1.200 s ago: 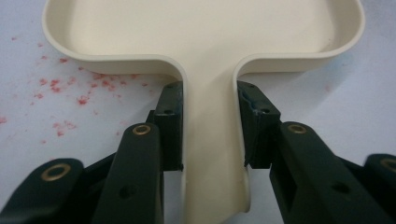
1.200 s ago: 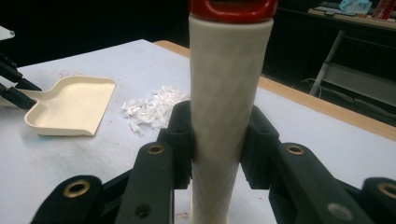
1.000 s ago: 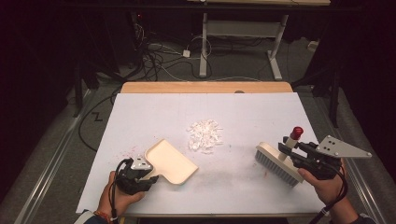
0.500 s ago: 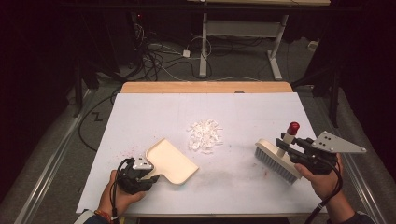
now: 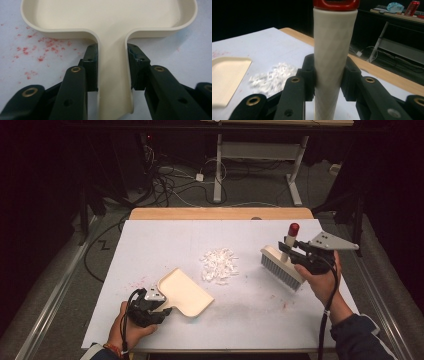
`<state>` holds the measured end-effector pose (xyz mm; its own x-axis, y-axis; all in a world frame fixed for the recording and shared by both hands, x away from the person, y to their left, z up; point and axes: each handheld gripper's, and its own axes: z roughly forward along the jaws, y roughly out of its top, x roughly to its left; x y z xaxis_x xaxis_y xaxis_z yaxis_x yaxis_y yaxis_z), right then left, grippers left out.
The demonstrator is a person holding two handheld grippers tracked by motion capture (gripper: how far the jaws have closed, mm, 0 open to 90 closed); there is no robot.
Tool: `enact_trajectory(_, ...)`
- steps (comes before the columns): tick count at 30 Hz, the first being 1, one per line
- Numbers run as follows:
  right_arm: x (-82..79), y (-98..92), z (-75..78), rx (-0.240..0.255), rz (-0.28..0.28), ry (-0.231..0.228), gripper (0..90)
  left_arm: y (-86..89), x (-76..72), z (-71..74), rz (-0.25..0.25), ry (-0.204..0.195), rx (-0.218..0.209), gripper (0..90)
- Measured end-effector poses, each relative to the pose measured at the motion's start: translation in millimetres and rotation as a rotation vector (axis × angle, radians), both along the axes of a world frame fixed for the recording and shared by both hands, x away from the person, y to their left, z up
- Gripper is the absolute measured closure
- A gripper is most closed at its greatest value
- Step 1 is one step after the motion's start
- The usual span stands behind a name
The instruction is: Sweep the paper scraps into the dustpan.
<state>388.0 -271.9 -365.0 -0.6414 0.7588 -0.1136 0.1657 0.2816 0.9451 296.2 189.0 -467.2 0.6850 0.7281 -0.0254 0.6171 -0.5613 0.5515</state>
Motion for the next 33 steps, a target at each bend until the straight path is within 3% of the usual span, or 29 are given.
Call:
enact_trajectory(1,13.5,8.2,0.1,-0.003,-0.011,0.0,69.5,-0.3,0.9,-0.3,-0.005,0.006,0.003,63.6)
enact_trajectory(4,26.9,17.2,-0.3,-0.004,-0.019,0.006,69.5,-0.5,2.1,-0.9,-0.006,0.01,-0.004,63.7)
enact_trajectory(7,51.7,36.9,-0.4,0.0,-0.039,0.024,69.6,-1.9,3.5,-1.5,-0.012,0.009,-0.001,63.6)
enact_trajectory(14,81.3,69.7,0.7,-0.006,-0.053,0.021,69.6,-1.7,5.7,-2.3,-0.02,0.015,-0.005,63.6)
enact_trajectory(16,94.6,87.1,-0.6,-0.036,-0.064,0.004,69.6,-1.7,6.4,-2.5,-0.022,0.014,-0.006,63.6)
enact_trajectory(18,97.4,91.4,-1.5,-0.044,-0.067,0.0,69.6,-1.7,6.7,-2.6,-0.025,0.017,-0.009,63.6)
enact_trajectory(24,115.5,127.7,-11.8,-0.098,-0.042,-0.019,69.6,-1.4,8.8,-3.3,-0.028,0.022,-0.021,63.6)
enact_trajectory(26,117.3,133.8,-15.5,-0.09,-0.028,-0.016,69.6,-1.2,9.7,-3.4,-0.033,0.024,-0.021,63.7)
enact_trajectory(33,109.4,147.2,-20.8,-0.085,0.04,-0.005,69.4,-2.7,12.5,-3.6,-0.04,0.028,-0.018,63.6)
